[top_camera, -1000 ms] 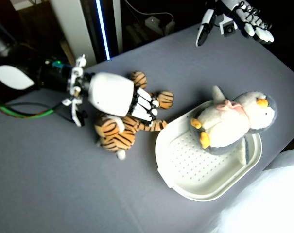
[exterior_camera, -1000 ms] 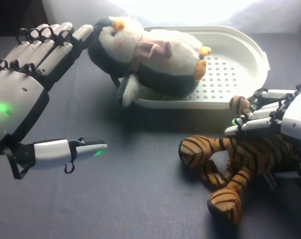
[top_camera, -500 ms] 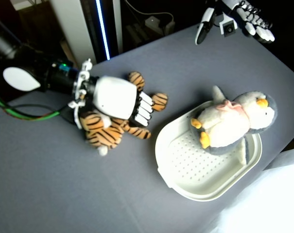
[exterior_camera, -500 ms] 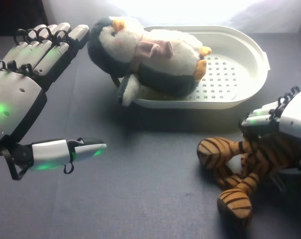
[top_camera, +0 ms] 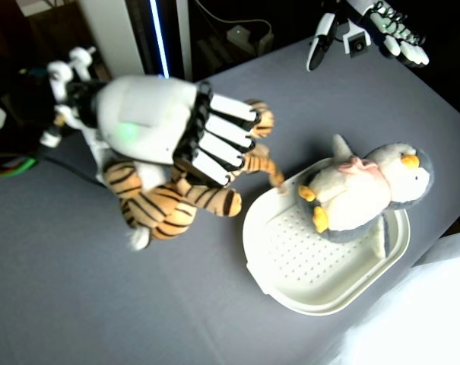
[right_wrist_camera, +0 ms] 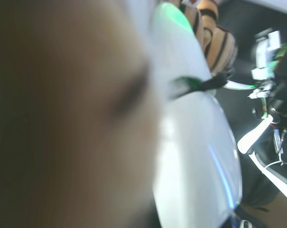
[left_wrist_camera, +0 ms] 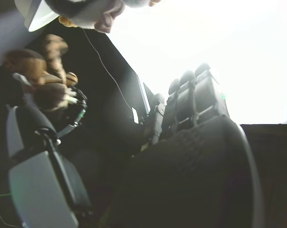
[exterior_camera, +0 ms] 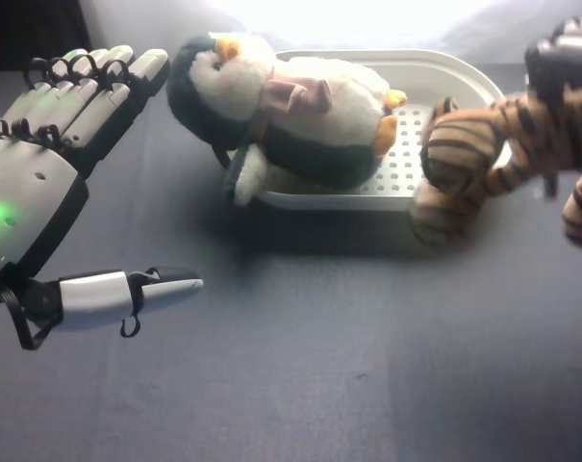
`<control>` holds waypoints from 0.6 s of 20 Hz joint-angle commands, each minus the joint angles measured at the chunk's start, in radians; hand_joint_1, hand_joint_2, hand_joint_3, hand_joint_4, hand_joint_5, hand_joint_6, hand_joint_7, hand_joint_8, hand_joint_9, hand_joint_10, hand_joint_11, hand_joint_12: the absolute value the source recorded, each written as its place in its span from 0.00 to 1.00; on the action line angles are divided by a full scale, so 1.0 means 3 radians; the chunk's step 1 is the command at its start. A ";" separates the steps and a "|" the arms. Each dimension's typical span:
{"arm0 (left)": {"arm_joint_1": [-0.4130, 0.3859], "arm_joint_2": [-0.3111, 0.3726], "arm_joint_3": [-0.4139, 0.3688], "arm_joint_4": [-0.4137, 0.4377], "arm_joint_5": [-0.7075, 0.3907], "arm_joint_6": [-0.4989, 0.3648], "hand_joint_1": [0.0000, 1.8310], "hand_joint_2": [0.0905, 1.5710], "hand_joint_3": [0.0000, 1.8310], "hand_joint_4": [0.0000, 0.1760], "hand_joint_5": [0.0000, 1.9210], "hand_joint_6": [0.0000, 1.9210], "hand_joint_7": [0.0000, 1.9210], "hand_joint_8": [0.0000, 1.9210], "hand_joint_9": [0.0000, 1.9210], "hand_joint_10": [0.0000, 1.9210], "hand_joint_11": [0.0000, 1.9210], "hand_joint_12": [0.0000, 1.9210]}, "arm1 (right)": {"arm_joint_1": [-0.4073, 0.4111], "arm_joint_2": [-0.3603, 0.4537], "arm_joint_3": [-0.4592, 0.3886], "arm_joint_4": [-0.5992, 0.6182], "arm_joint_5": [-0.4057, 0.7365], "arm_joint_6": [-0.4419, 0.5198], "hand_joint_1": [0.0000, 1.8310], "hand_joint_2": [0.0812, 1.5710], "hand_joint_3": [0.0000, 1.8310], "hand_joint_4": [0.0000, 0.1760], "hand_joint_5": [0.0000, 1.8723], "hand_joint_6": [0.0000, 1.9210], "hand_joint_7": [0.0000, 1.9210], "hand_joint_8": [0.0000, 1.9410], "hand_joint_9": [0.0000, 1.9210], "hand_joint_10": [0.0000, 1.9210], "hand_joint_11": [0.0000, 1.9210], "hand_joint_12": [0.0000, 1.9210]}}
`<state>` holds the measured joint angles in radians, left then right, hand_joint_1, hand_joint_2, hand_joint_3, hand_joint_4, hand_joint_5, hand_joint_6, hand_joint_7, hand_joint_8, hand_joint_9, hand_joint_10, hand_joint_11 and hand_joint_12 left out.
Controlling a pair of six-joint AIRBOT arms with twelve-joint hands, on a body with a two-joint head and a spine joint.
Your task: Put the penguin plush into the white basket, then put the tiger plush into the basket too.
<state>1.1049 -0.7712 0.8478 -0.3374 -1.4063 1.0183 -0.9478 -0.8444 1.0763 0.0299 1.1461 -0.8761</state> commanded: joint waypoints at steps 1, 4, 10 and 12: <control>-0.0031 -0.0028 0.0005 0.0105 -0.0406 -0.0016 0.44 0.48 0.00 0.44 0.00 0.00 0.00 0.00 0.00 0.00 0.00 0.00 | 0.0124 -0.0033 0.0061 0.0103 0.0392 -0.0034 1.00 0.71 0.00 0.20 0.29 1.00 0.26 1.00 0.37 1.00 0.47 1.00; -0.0028 -0.0028 0.0010 0.0103 -0.0407 -0.0030 0.45 0.48 0.00 0.48 0.00 0.00 0.00 0.00 0.00 0.00 0.00 0.00 | 0.0731 -0.0381 0.0450 -0.0025 -0.0284 -0.0045 0.96 0.73 0.00 0.88 0.25 1.00 0.26 1.00 0.34 1.00 0.41 1.00; -0.0030 -0.0025 0.0016 0.0113 -0.0411 -0.0034 0.42 0.47 0.00 0.72 0.00 0.00 0.00 0.00 0.00 0.00 0.00 0.00 | 0.1236 -0.0849 0.0951 -0.0345 -0.1300 -0.0047 0.60 0.84 0.04 0.02 0.27 0.92 0.31 0.94 0.37 1.00 0.42 1.00; -0.0031 -0.0025 0.0017 0.0118 -0.0417 -0.0035 0.42 0.48 0.00 0.71 0.00 0.00 0.00 0.00 0.00 0.00 0.00 0.00 | 0.1248 -0.0897 0.0992 -0.0384 -0.1448 -0.0082 0.62 0.81 0.00 0.00 0.38 0.71 0.33 0.84 0.24 0.85 0.22 0.94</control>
<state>1.1053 -0.7712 0.8528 -0.3305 -1.4067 1.0119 -0.5888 -1.1141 1.3697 -0.0990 0.6041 -0.8967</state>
